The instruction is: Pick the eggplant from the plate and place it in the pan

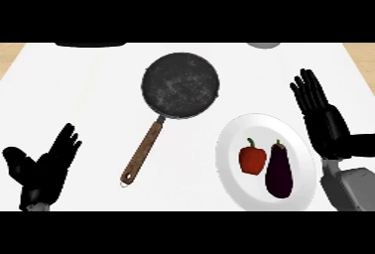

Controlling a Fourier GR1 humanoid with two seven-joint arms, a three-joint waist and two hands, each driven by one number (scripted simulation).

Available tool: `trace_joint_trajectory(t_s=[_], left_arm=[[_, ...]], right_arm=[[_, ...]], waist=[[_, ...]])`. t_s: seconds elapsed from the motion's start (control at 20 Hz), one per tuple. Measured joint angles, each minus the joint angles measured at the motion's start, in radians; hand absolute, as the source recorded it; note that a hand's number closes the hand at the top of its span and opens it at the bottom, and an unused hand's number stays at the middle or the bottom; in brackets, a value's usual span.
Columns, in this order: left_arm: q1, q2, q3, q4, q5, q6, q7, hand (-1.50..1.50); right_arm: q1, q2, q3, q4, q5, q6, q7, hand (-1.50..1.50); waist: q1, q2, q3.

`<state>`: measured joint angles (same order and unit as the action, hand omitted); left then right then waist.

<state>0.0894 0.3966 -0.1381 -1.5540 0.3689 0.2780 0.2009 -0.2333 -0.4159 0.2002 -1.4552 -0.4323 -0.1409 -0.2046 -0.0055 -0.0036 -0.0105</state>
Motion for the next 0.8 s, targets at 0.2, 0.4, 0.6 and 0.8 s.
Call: trace_joint_trajectory(t_s=[0.2,0.4,0.6,0.8], left_arm=[[-0.013,0.042,-0.011,-0.011,-0.069,-0.011,-0.031,0.00],[-0.022,0.095,-0.036,-0.023,-0.154,-0.013,-0.068,0.00],[-0.011,0.110,-0.047,-0.021,-0.195,0.000,-0.081,0.00],[-0.007,0.123,-0.061,-0.025,-0.223,-0.005,-0.088,0.00]], right_arm=[[-0.024,0.005,-0.054,0.031,0.034,-0.150,0.094,-1.50],[0.019,-0.070,-0.078,0.125,0.140,-0.328,0.220,-1.50],[0.115,-0.079,-0.128,0.164,0.193,-0.561,0.364,-1.50],[0.220,-0.141,-0.035,0.137,0.298,-0.660,0.546,-1.50]], waist=[[0.001,0.001,0.006],[-0.021,0.008,-0.001],[-0.062,-0.004,-0.002],[-0.051,-0.006,-0.003]])
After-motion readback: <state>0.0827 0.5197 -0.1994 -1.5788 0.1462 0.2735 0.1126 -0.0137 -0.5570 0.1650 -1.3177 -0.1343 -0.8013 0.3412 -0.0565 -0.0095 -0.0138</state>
